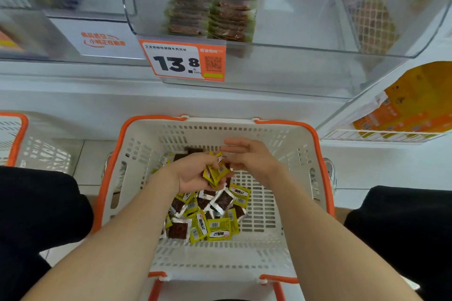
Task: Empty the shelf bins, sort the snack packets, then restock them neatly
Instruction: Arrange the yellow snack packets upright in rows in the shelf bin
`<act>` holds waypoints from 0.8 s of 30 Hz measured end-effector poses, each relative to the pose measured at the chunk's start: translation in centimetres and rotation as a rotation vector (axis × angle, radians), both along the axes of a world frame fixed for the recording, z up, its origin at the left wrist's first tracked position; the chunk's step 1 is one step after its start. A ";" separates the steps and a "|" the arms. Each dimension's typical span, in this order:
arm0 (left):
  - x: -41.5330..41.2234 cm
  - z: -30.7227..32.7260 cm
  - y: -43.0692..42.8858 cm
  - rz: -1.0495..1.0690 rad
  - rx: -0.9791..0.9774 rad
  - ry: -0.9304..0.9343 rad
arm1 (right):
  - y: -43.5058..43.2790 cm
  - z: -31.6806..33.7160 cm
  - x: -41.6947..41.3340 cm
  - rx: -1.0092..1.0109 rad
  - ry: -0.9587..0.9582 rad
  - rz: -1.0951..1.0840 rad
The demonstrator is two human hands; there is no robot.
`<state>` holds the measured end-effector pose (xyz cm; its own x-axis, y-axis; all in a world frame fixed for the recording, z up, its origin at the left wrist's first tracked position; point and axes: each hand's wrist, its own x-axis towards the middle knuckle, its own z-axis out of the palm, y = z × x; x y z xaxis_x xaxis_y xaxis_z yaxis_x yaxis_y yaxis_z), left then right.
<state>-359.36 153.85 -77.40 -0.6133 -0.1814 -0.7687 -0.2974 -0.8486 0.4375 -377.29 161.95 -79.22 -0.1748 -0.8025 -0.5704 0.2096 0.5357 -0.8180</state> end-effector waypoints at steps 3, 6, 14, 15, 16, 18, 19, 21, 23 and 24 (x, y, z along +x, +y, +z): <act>0.5 -0.9 0.0 -0.044 -0.113 -0.047 | 1.0 -3.5 -0.7 0.219 0.474 0.002; 1.3 -1.7 0.2 -0.043 -0.211 -0.099 | 3.3 -6.1 0.3 0.409 0.778 0.307; 3.2 -3.5 -0.2 0.079 -0.293 -0.249 | 4.4 -9.4 8.9 0.224 0.961 0.568; 3.4 -3.7 -0.3 0.078 -0.302 -0.267 | 4.3 -9.8 9.2 0.249 0.956 0.544; 3.6 -3.8 -0.4 0.069 -0.318 -0.289 | 4.2 -10.1 9.3 0.265 0.913 0.501; 3.7 -3.9 -0.5 0.060 -0.356 -0.330 | 4.0 -10.6 8.7 0.281 0.748 0.393; 3.8 -3.8 -0.5 0.072 -0.366 -0.344 | 3.9 -11.0 8.3 0.284 0.682 0.353; 3.7 -3.6 -0.4 0.100 -0.370 -0.358 | 3.9 -11.3 7.3 0.269 0.638 0.293; 3.7 -3.4 -0.3 0.112 -0.361 -0.364 | 3.7 -10.9 6.8 0.232 0.604 0.221; 3.7 -3.3 -0.3 0.117 -0.354 -0.362 | 3.4 -10.4 6.7 0.239 0.557 0.176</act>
<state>-355.68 153.55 -80.66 -0.2793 -0.5202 -0.8071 -0.3944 -0.7042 0.5904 -370.55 165.30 -89.61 -0.3743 -0.7083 -0.5986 -0.3218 0.7046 -0.6325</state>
